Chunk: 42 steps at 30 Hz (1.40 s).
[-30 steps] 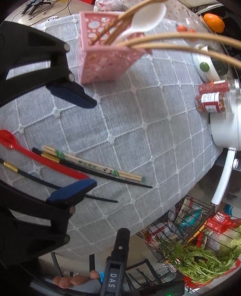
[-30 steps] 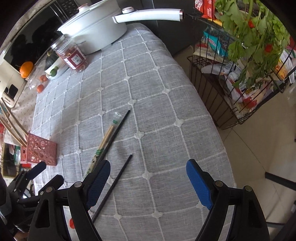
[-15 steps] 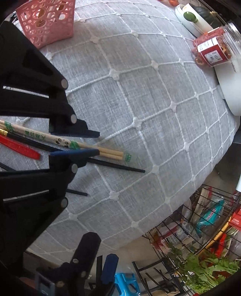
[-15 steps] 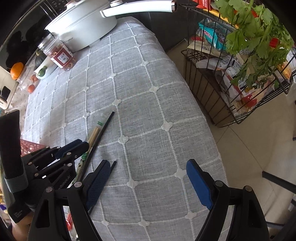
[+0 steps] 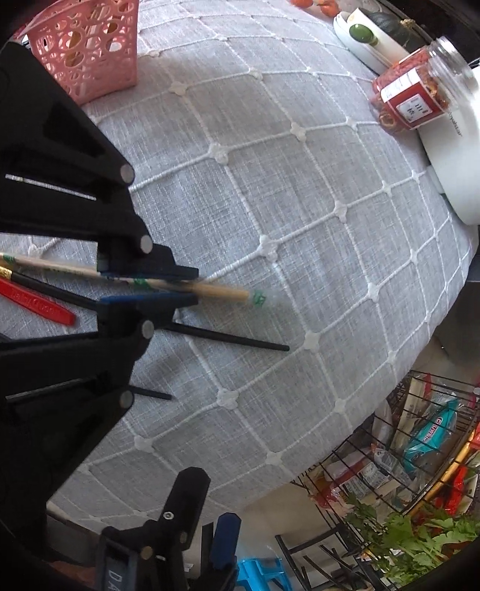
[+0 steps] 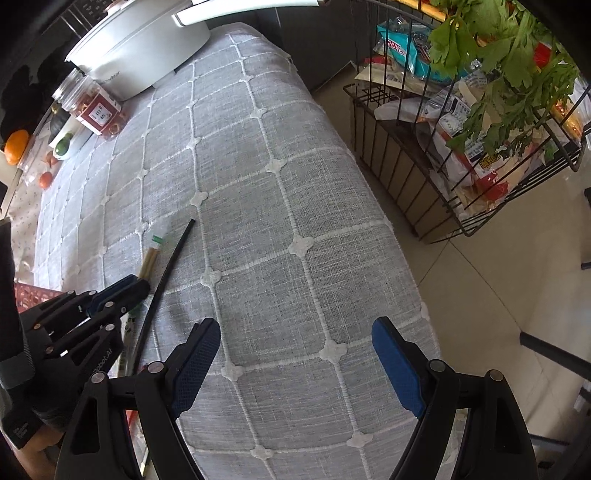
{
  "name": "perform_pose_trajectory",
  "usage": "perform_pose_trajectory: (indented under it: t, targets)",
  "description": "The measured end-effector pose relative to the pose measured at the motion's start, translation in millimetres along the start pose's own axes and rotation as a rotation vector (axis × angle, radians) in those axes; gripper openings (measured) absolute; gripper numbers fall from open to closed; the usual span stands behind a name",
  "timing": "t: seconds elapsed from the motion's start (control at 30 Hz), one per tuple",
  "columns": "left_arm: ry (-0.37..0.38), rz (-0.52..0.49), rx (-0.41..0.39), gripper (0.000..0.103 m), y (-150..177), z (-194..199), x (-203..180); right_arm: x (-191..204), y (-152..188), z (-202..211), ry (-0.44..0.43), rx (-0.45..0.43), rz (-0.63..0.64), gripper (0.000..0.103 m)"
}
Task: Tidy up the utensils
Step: 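Grasp a black chopstick with the right tool while the left tool lifts its chopstick, then carry both chopsticks to the pink basket and lower them inside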
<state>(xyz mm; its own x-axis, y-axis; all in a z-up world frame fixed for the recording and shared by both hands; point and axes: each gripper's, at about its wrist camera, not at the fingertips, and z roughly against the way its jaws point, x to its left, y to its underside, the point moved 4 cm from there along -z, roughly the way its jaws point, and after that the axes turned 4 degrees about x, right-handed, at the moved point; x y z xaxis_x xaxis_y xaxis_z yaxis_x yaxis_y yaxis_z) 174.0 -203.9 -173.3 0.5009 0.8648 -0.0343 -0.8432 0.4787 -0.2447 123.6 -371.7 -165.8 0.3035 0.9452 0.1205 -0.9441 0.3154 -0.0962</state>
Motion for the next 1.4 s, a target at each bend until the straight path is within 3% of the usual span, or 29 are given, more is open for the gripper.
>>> perform_pose_trajectory:
  t: [0.37,0.6,0.87,1.0,1.1,1.17,1.3,1.4]
  targets:
    - [-0.022,-0.007,-0.191,0.006,41.0,88.8,28.9,31.1,8.6,-16.9,-0.060,0.046,0.011,0.085]
    - [0.027,0.103,-0.306,0.006,79.8,133.1,58.9,60.3,-6.1,-11.9,-0.157,-0.047,0.009,0.084]
    - [0.070,0.159,-0.377,0.006,112.3,157.6,87.4,90.5,-26.1,-34.9,-0.131,-0.077,0.024,0.065]
    - [0.083,0.185,-0.381,0.006,126.7,162.3,101.6,101.6,-31.1,-38.4,-0.031,-0.112,0.025,0.062]
    - [0.086,0.195,-0.381,0.006,137.2,165.4,110.4,115.9,-29.5,-42.4,0.116,-0.115,0.038,0.053]
    - [0.084,0.200,-0.384,0.006,141.9,167.6,115.3,119.4,-28.9,-43.2,0.165,-0.122,0.032,0.045]
    - [0.072,0.218,-0.390,0.006,150.1,169.0,127.1,132.9,-28.6,-42.1,0.133,-0.117,0.017,0.015]
    - [0.067,0.246,-0.393,0.006,156.8,169.0,137.1,145.1,-28.9,-41.7,0.095,-0.125,0.037,0.011]
